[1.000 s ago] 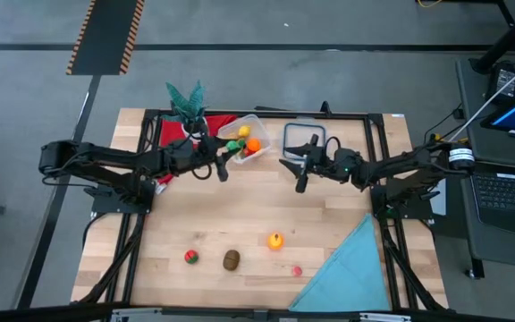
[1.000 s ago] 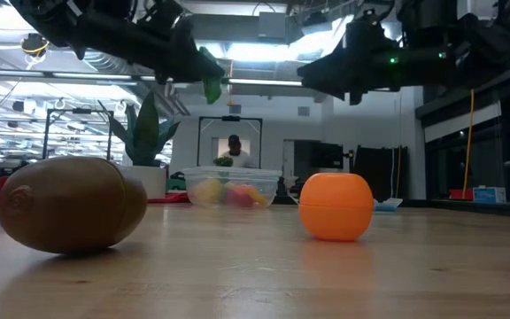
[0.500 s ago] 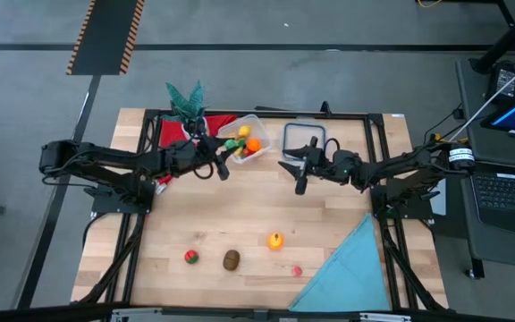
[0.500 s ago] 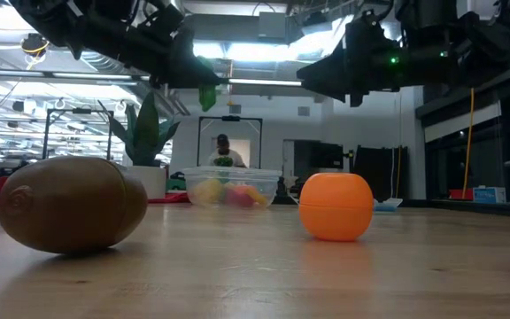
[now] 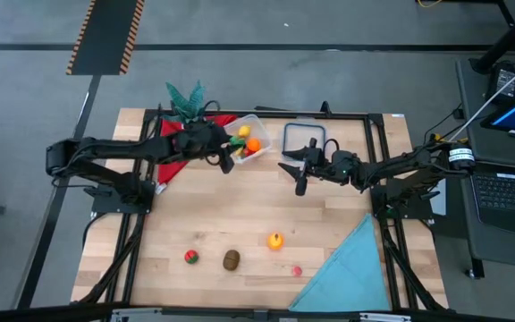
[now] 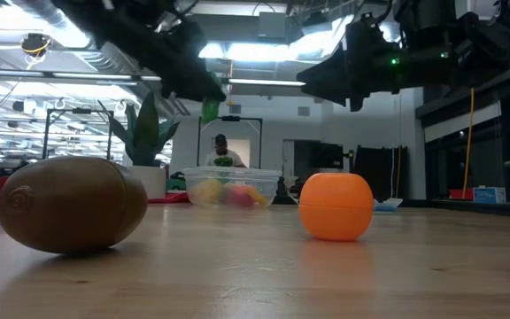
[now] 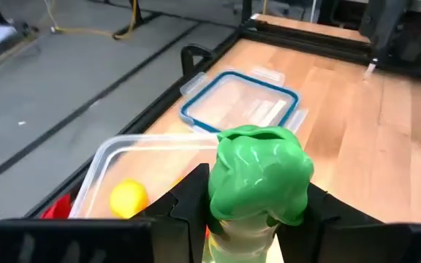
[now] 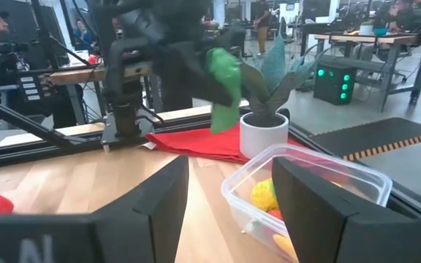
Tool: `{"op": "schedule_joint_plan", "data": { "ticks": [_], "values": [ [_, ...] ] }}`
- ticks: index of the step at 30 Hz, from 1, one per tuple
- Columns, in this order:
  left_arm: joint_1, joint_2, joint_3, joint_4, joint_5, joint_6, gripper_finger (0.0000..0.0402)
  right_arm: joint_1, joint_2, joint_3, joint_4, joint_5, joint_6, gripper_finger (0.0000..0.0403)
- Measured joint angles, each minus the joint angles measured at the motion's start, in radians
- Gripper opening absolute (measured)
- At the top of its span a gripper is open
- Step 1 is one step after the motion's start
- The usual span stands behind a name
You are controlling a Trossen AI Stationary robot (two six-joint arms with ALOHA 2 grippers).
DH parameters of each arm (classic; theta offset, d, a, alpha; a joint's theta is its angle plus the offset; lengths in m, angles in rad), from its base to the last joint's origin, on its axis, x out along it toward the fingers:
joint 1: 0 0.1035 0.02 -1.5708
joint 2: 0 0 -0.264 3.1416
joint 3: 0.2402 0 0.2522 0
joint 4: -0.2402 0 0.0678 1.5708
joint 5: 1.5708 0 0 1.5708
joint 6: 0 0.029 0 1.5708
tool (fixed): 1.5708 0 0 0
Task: Pick and placing Produce into tupperware
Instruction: Put the peas into the transparent bin
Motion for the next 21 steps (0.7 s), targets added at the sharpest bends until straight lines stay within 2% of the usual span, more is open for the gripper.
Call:
{"op": "schedule_joint_plan", "data": {
  "ticks": [6, 10, 21],
  "values": [
    [0.057, 0.112, 0.175, -0.178, 0.028, 0.074, 0.0113, 0.0, 0.0, 0.0, -0.008, -0.019, -0.004, 0.02],
    [0.107, 0.179, 0.279, -0.27, 0.115, 0.106, 0.0113, 0.0, 0.0, 0.0, -0.021, -0.019, -0.004, 0.02],
    [0.187, 0.327, 0.462, -0.396, 0.201, 0.177, 0.0113, 0.0, 0.0, 0.0, -0.062, -0.019, -0.031, 0.02]
  ]
}}
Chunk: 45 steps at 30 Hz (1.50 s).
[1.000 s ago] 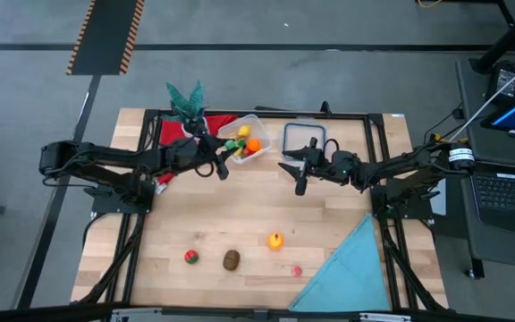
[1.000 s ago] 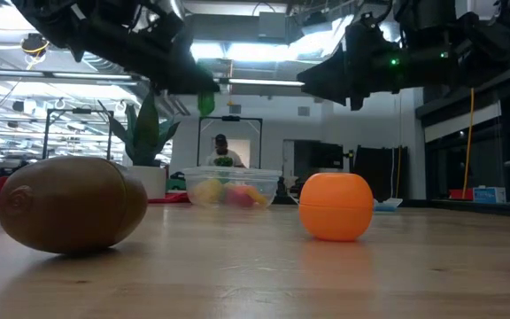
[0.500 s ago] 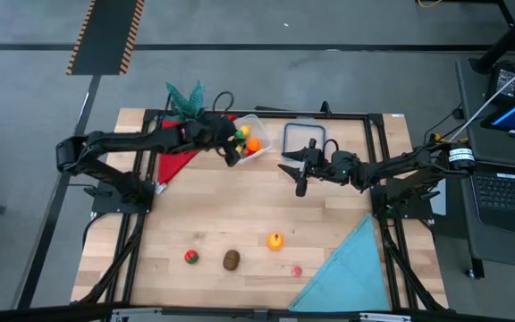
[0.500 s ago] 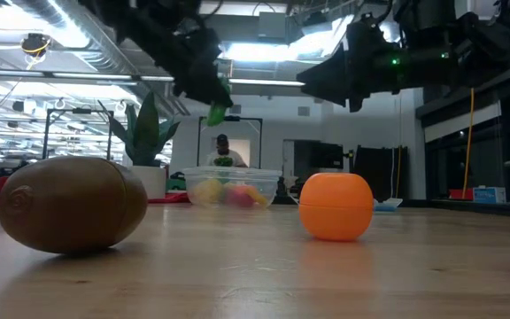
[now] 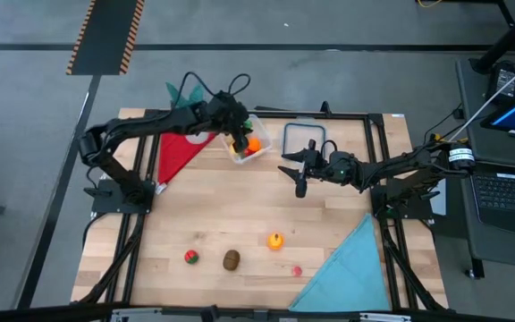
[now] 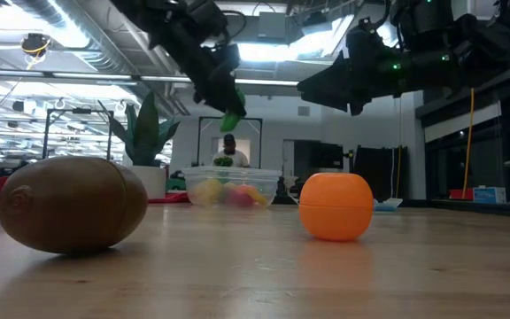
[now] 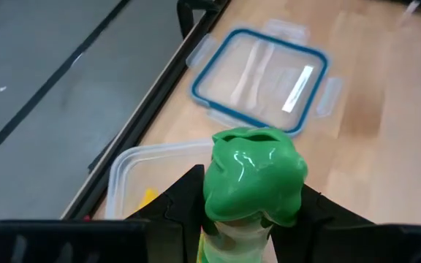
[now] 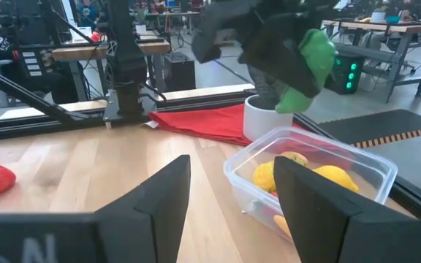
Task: Pick and placing Produce into tupperware
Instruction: Put the peas into the transparent bin
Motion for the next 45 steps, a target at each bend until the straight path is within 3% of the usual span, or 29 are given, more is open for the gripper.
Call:
{"op": "schedule_joint_plan", "data": {
  "ticks": [11, 25, 31, 45],
  "values": [
    [0.037, 0.113, 0.081, -0.069, 0.032, 0.039, 0.0113, 0.0, 0.0, 0.0, -0.001, 0.0, 0.0, 0.02],
    [0.038, 0.272, 0.085, 0.009, 0.029, 0.064, 0.0113, 0.0, 0.0, 0.0, -0.009, 0.0, 0.0, 0.02],
    [0.038, 0.279, 0.085, 0.015, 0.021, 0.09, 0.0116, 0.0, 0.0, 0.0, -0.017, 0.0, 0.0, 0.02],
    [0.038, 0.279, 0.085, 0.035, -0.02, 0.087, 0.0165, 0.0, 0.0, 0.0, -0.052, 0.0, 0.007, 0.02]
  ]
}}
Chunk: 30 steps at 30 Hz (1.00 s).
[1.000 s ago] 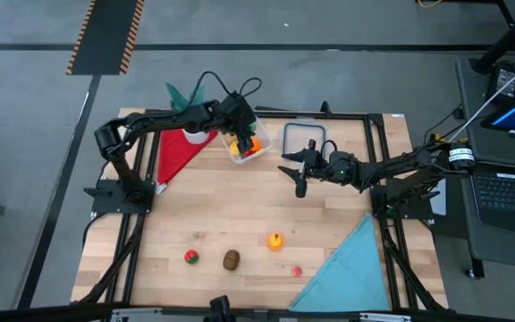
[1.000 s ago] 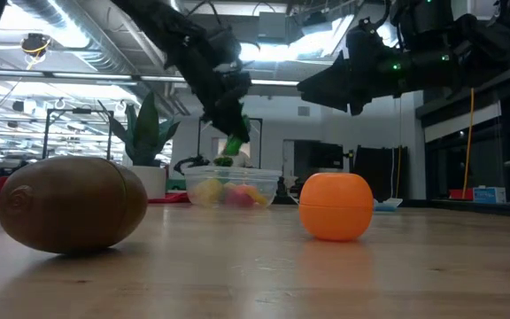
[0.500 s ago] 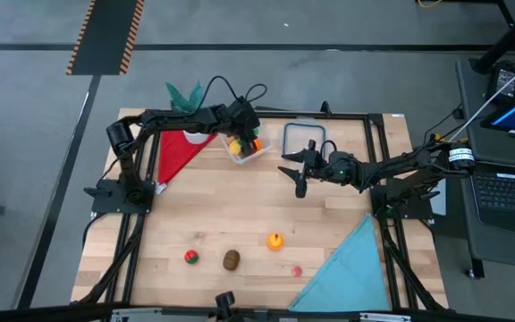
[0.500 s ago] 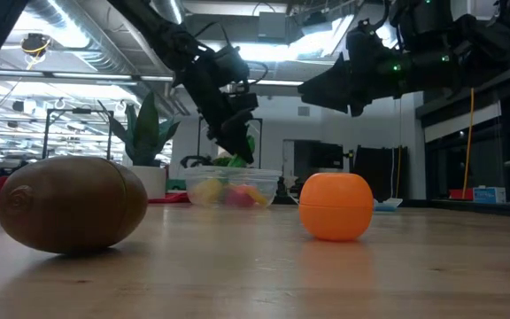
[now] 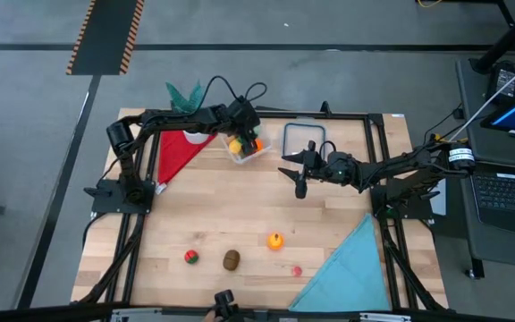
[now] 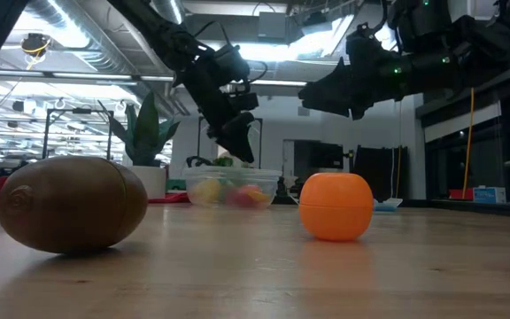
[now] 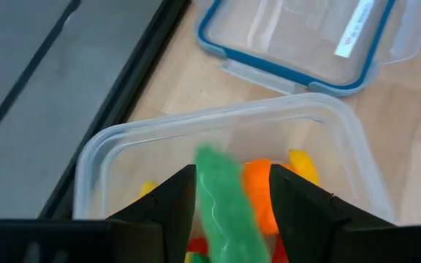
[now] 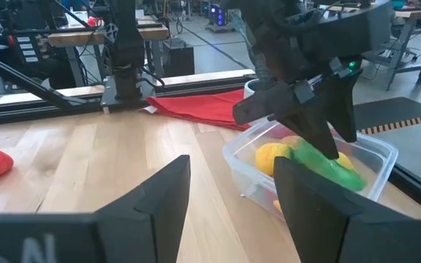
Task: Pick and placing Produce into tupperware
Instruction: Put the peas into the transparent bin, then put the strawberry into the transparent bin
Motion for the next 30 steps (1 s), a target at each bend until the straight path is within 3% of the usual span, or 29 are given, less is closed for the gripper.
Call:
{"op": "schedule_joint_plan", "data": {
  "ticks": [14, 21, 25, 30],
  "values": [
    [-0.011, -0.016, 0.0, -0.031, -0.018, 0.024, 0.0152, 0.0, 0.0, 0.0, -0.006, 0.0, -0.004, 0.02],
    [-0.075, -0.045, 0.0, -0.045, -0.006, 0.053, 0.0147, 0.0, 0.0, 0.0, 0.0, 0.0, -0.007, 0.02],
    [-0.126, -0.117, -0.053, -0.018, -0.005, 0.069, 0.0151, 0.002, -0.001, 0.001, 0.041, -0.023, -0.044, 0.02],
    [-0.186, -0.306, -0.226, 0.049, -0.003, 0.0, 0.0154, 0.015, -0.004, 0.002, 0.053, -0.063, -0.104, 0.02]
  ]
}}
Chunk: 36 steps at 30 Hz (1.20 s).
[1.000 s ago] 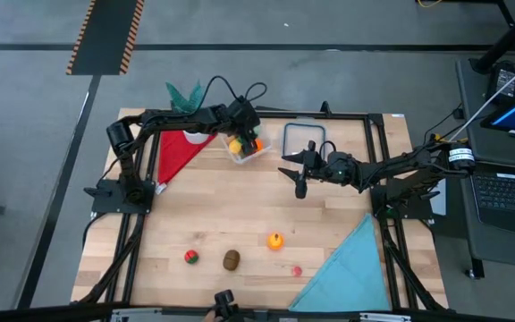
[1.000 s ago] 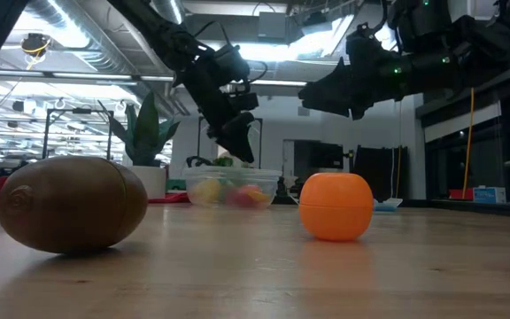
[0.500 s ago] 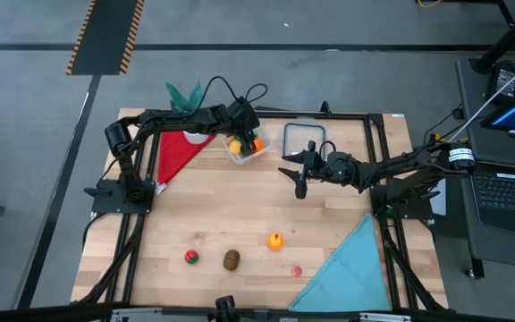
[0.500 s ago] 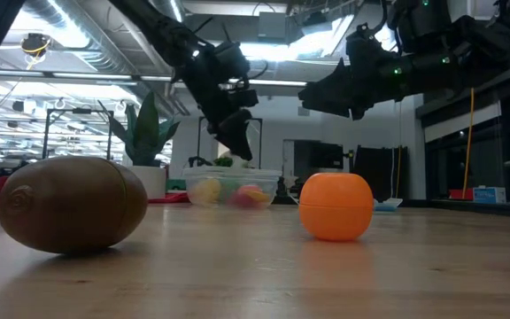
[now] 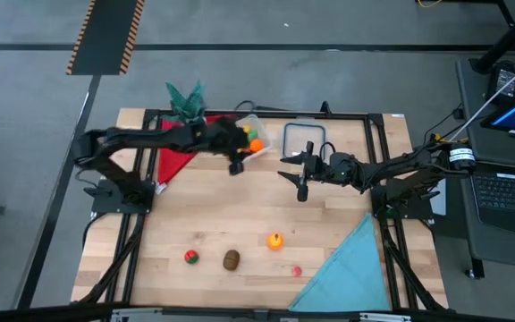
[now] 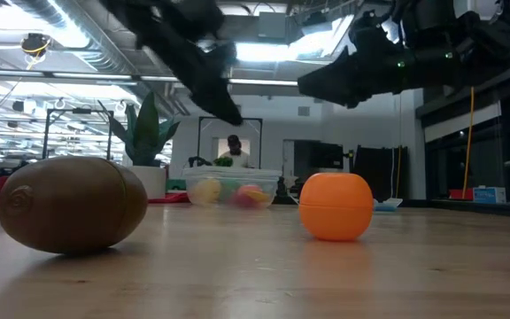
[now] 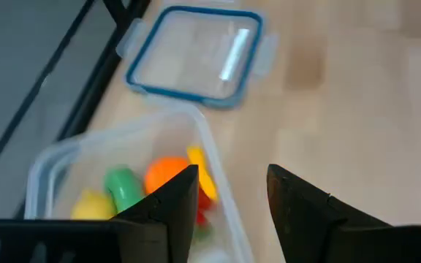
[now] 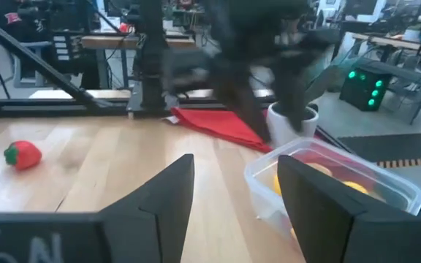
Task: Pick and placing Produce into tupperware
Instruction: Put the strawberry into the transparent bin
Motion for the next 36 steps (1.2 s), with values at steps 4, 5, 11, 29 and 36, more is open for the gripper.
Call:
{"op": "schedule_joint_plan", "data": {
  "ticks": [4, 5, 11, 29, 36],
  "values": [
    [-0.091, -0.191, -0.163, 0.087, -0.007, -0.035, 0.015, 0.008, -0.002, 0.0, 0.006, 0.001, -0.007, 0.02],
    [-0.117, -0.243, -0.204, 0.105, -0.012, -0.043, 0.0148, 0.009, -0.002, 0.0, 0.011, 0.002, -0.007, 0.02],
    [-0.276, -0.533, -0.399, 0.145, -0.143, -0.094, 0.0143, 0.014, -0.002, 0.0, 0.026, 0.002, -0.005, 0.02],
    [-0.744, -0.826, -0.465, -0.327, -0.324, -0.595, 0.0145, 0.018, -0.002, 0.0, 0.025, 0.002, 0.032, 0.02],
    [-0.869, -0.764, -0.465, -0.348, -0.324, -0.776, 0.0142, 0.018, -0.002, 0.0, 0.033, 0.002, 0.049, 0.02]
  ]
}}
